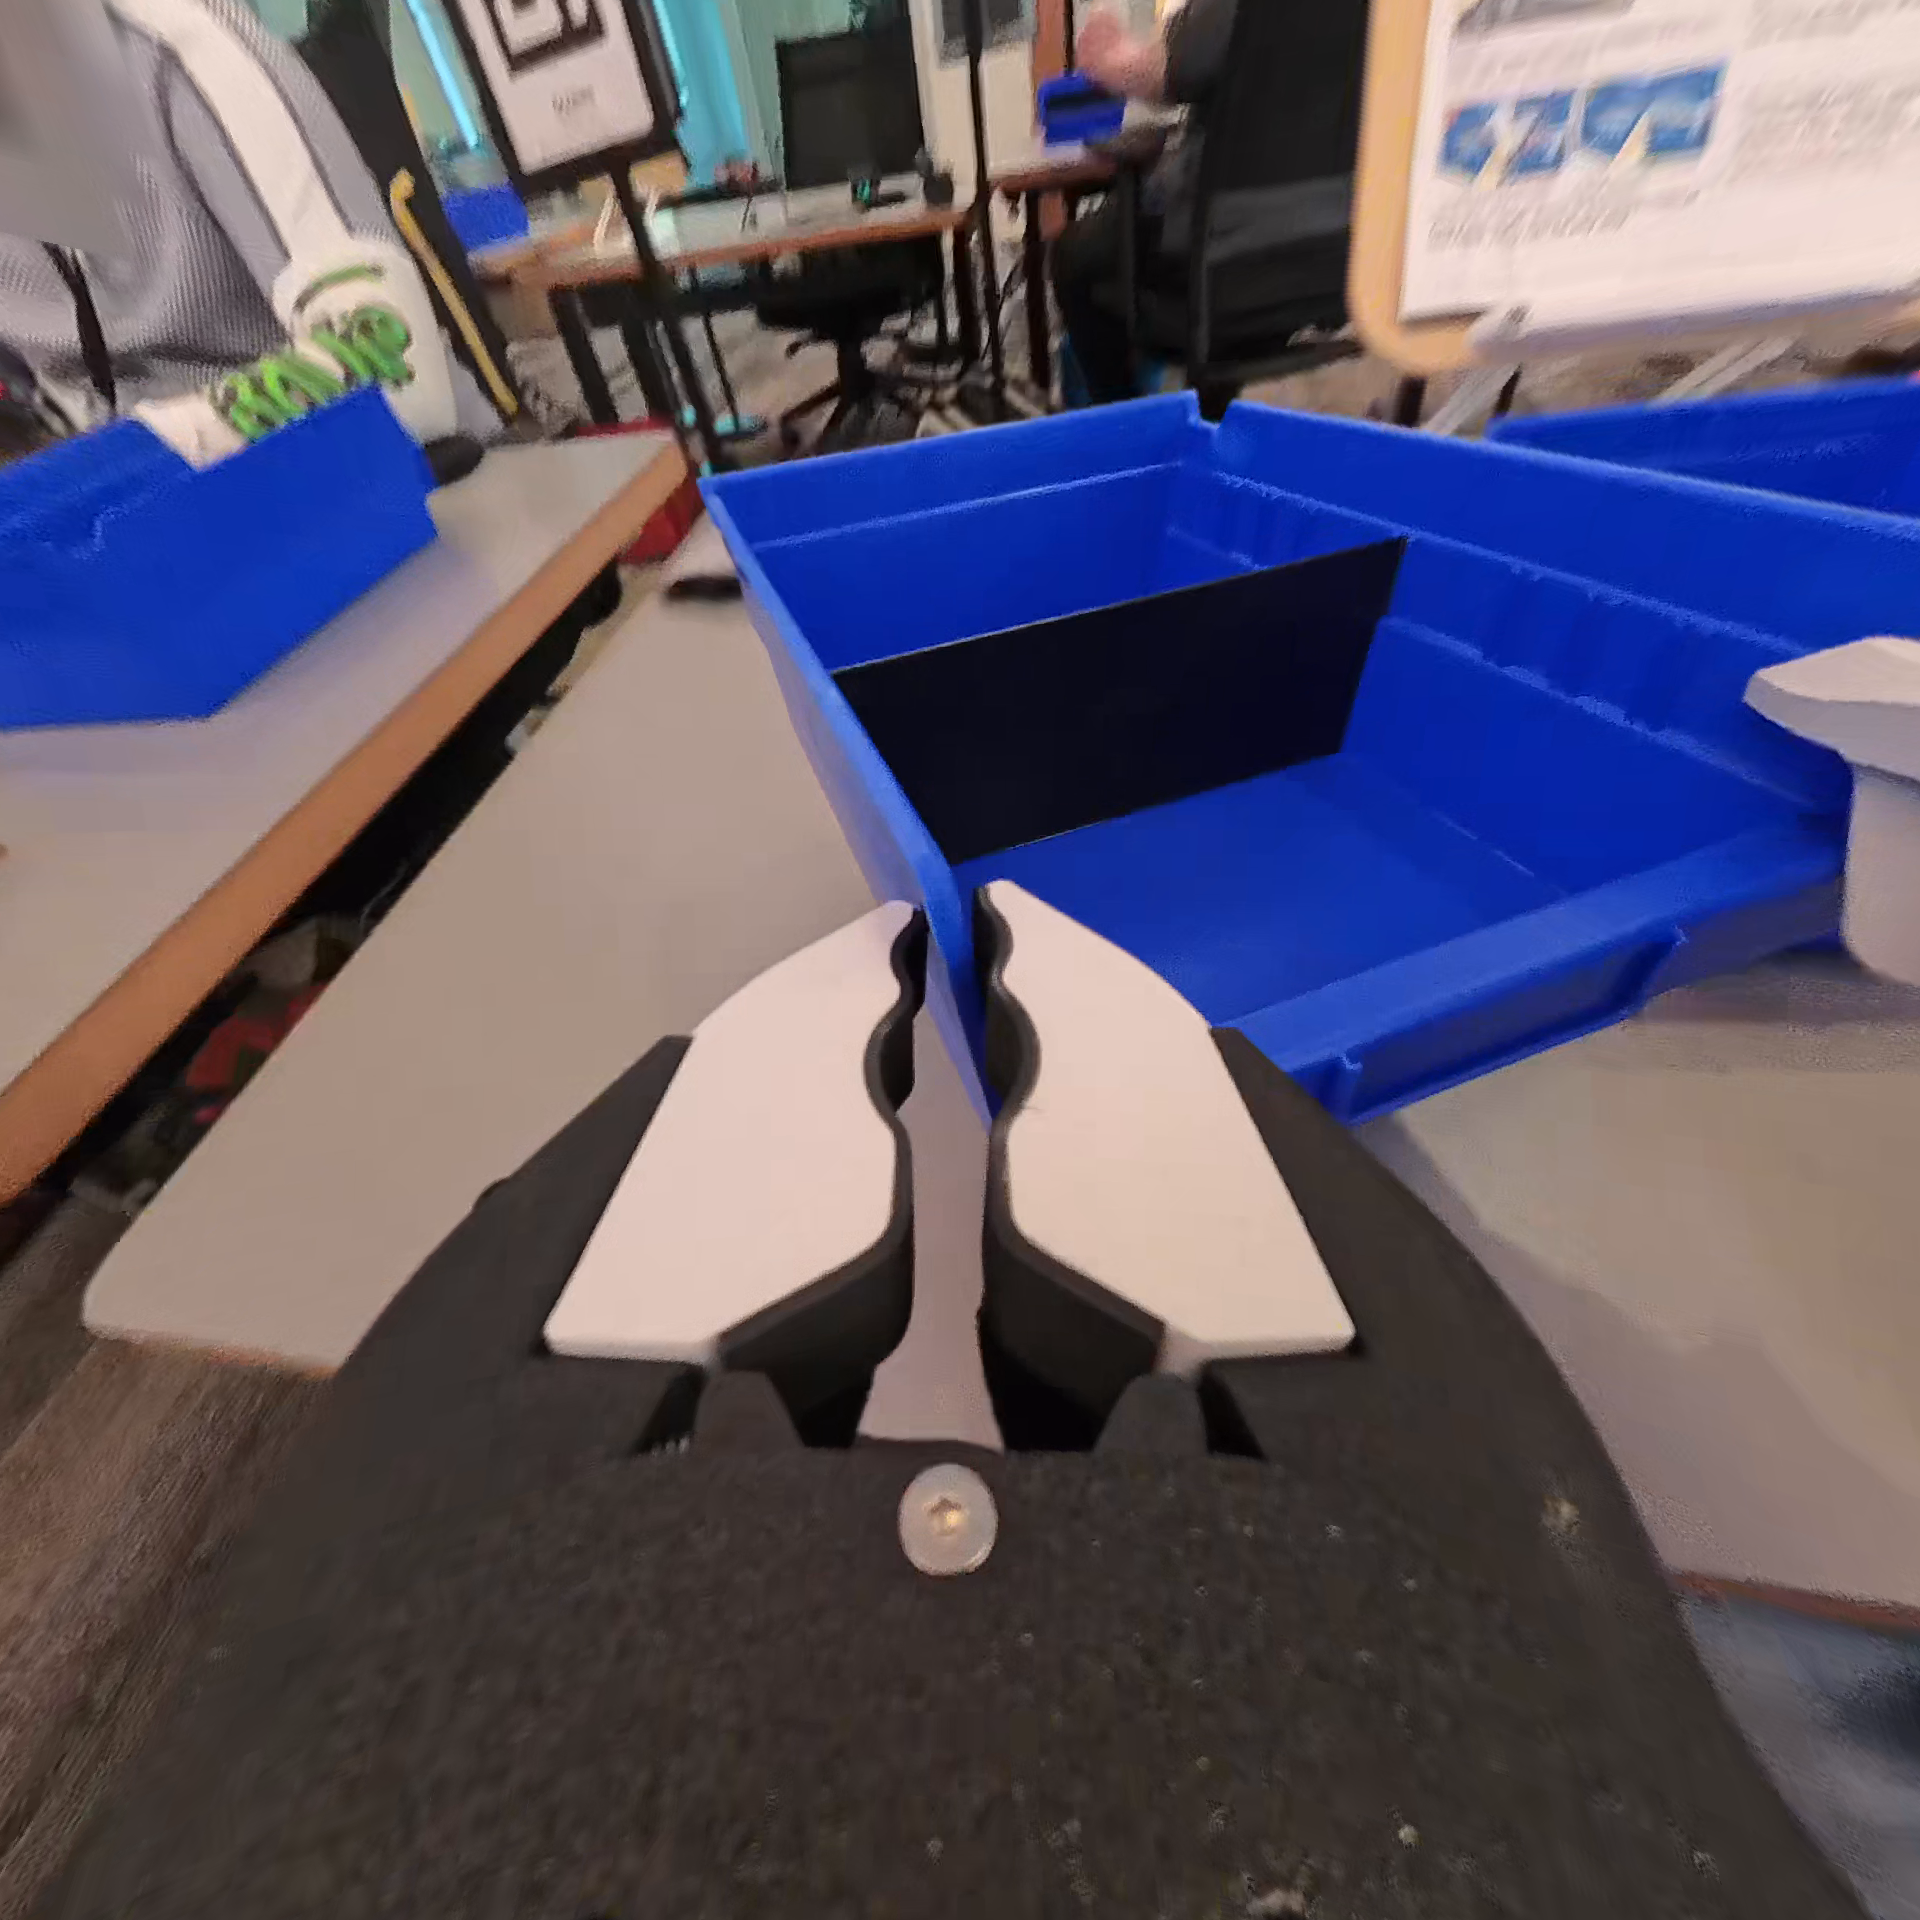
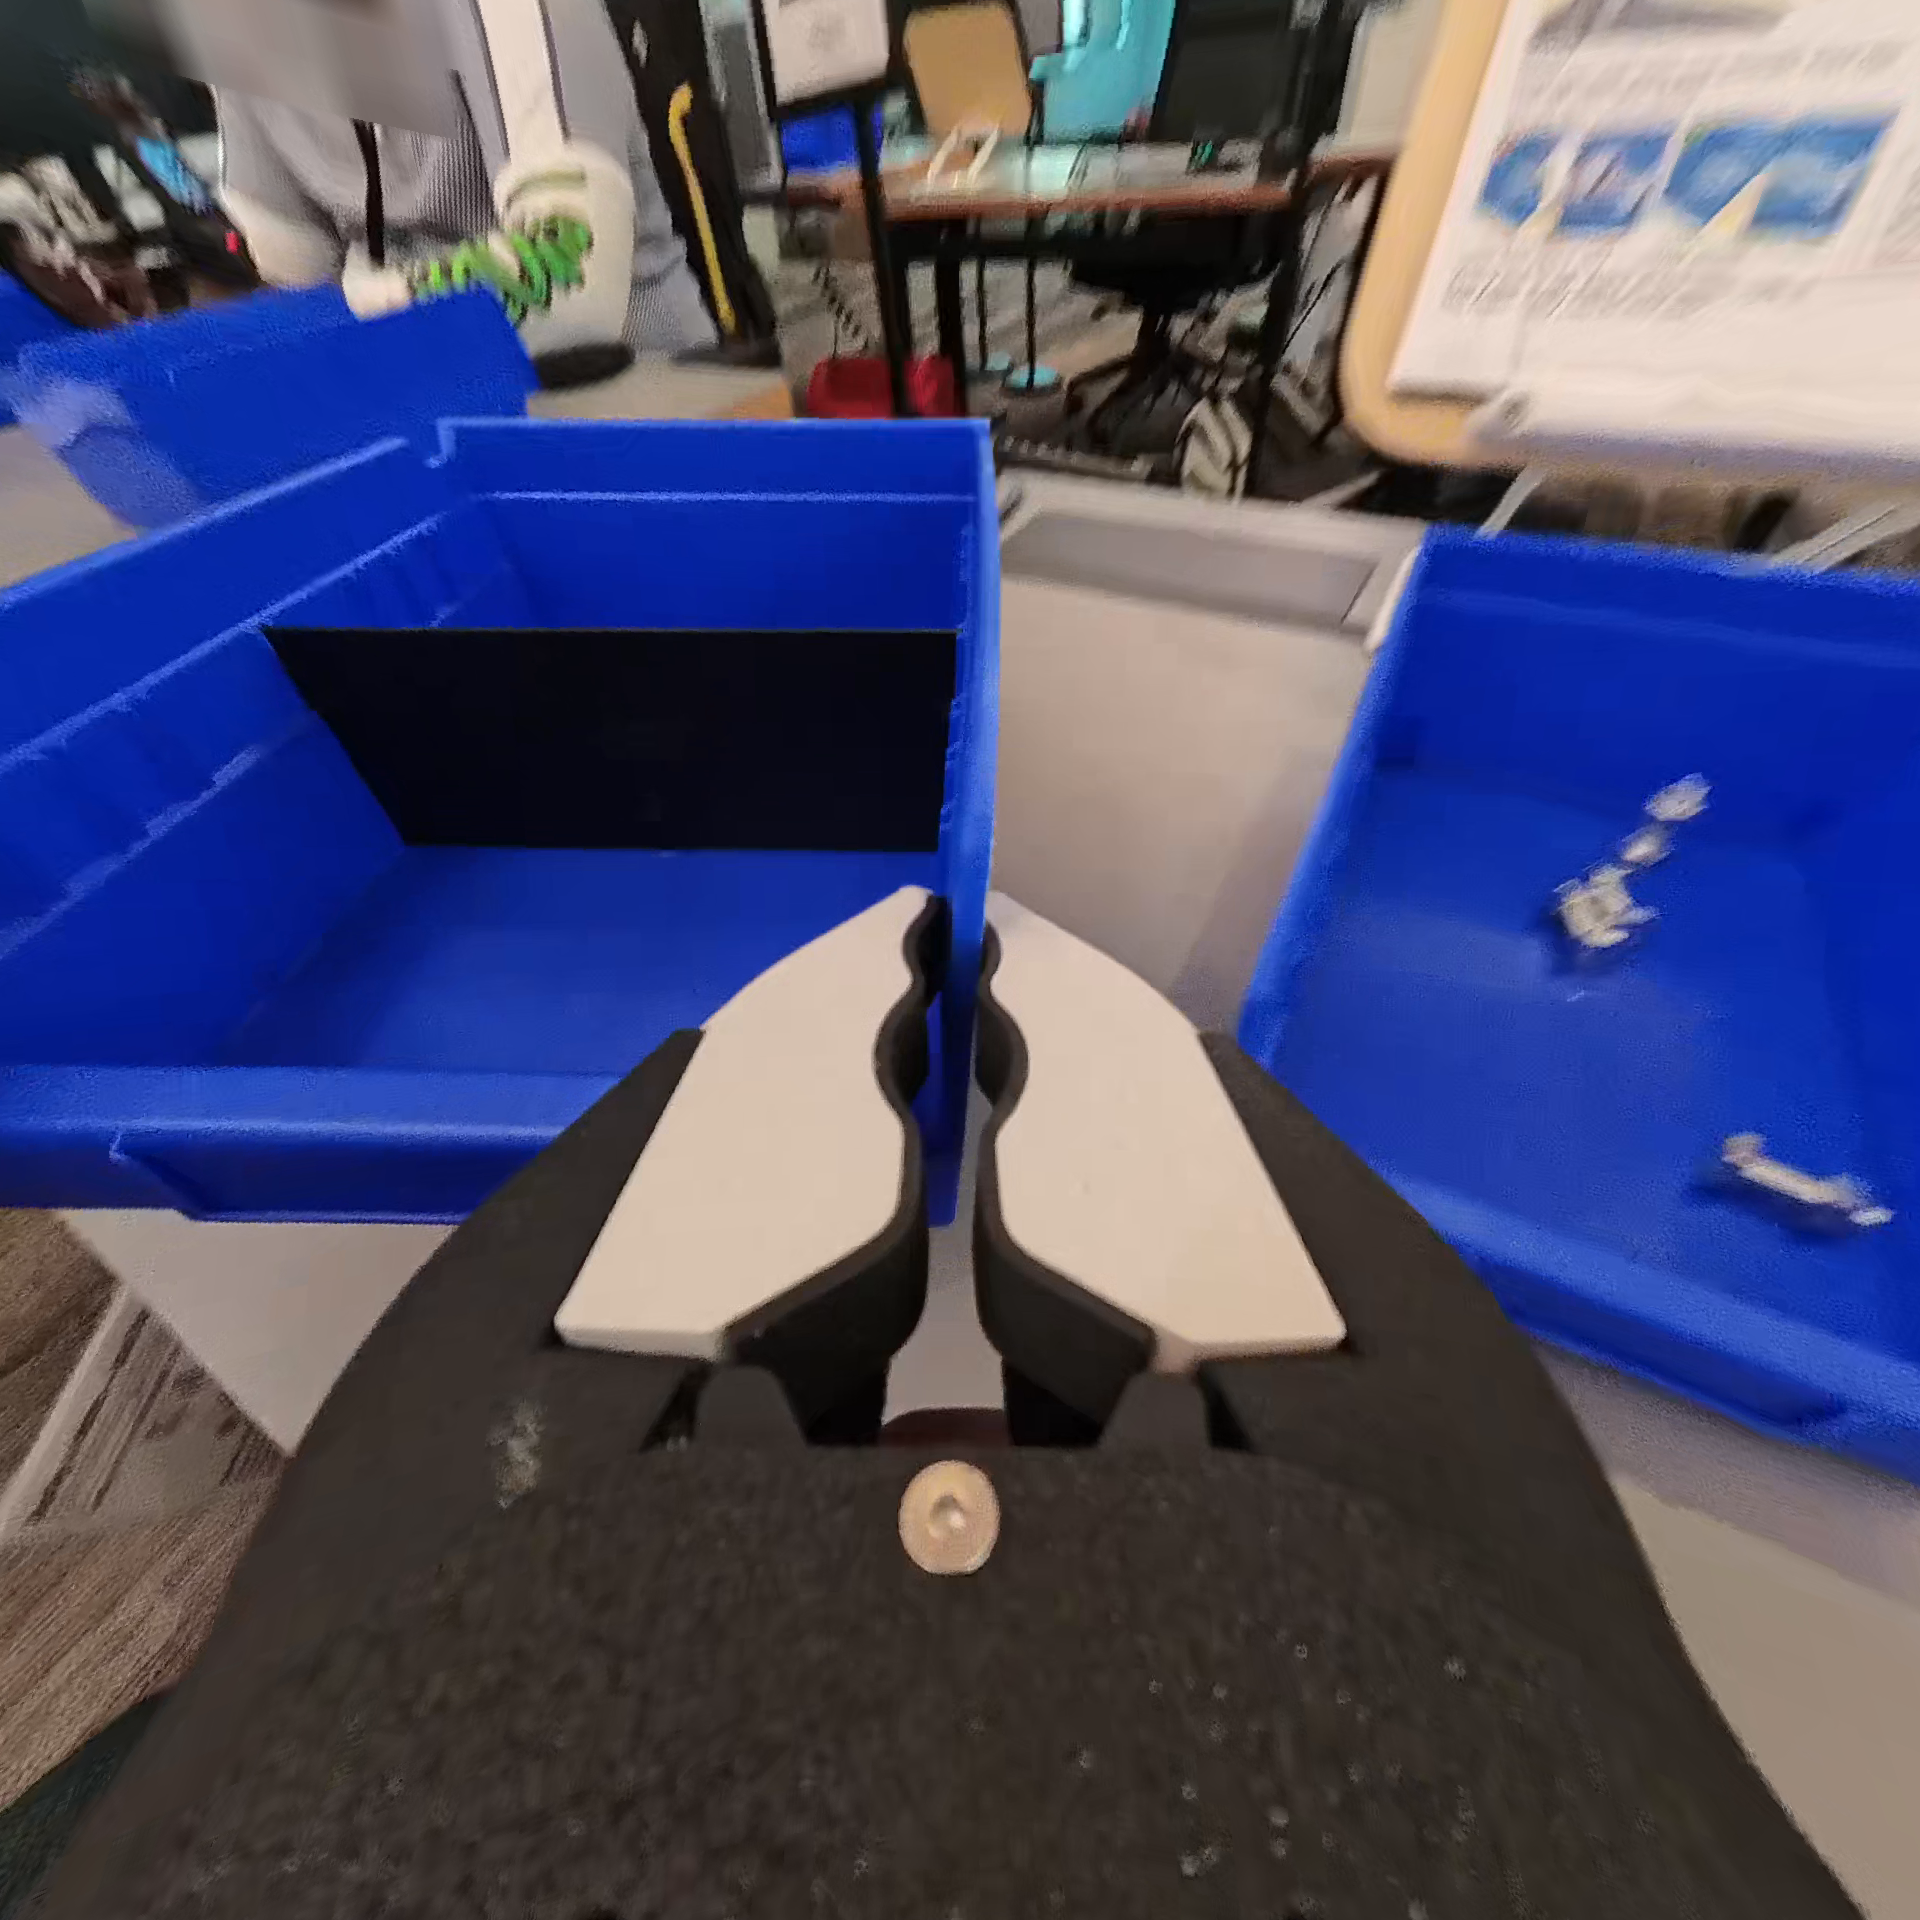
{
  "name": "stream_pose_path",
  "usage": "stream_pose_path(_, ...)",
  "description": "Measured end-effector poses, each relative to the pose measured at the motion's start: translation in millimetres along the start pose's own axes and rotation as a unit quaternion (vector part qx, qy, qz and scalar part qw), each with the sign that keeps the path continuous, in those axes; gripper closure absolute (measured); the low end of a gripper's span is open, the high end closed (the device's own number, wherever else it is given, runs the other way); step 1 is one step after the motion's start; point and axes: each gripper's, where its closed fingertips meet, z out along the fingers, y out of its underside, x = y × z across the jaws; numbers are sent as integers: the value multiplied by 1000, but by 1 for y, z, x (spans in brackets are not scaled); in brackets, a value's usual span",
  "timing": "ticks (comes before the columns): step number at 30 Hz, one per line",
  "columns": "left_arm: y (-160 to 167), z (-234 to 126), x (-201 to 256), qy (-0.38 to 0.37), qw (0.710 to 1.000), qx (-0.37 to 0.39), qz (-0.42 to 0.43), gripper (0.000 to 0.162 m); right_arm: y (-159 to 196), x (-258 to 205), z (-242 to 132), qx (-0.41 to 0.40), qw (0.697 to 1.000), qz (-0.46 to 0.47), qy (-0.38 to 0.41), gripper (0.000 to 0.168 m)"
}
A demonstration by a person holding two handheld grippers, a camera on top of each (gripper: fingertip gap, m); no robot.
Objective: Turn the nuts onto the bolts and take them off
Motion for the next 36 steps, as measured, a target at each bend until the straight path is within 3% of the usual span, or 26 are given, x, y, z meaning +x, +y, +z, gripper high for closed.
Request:
stream_pose_path(4,-63,6,43,39,998,55,18,156,-60,49,-38,76,995,-14,55,165)
stream_pose_path(7,-112,14,101,83,991,95,35,156,-95,108,-75,114,987,-13,110,165)
stream_pose_path(10,-145,23,182,137,982,115,52,156,-110,183,-119,129,976,-8,173,165)
stream_pose_path(13,-157,34,271,186,974,115,65,155,-105,260,-160,127,969,-5,214,165)
stream_pose_path(18,-138,45,415,256,961,82,58,156,-49,386,-210,66,958,12,277,164)
stream_pose_path(23,-97,55,513,288,954,34,73,154,18,473,-227,-2,958,72,276,165)
stream_pose_path(27,-60,67,546,291,952,8,91,154,57,504,-224,-27,955,95,281,165)
stream_pose_path(33,-23,80,556,305,948,-19,86,151,72,519,-211,-3,955,86,284,166)
stream_pose_path(36,0,83,560,326,941,-60,74,151,96,524,-204,-51,949,125,284,165)
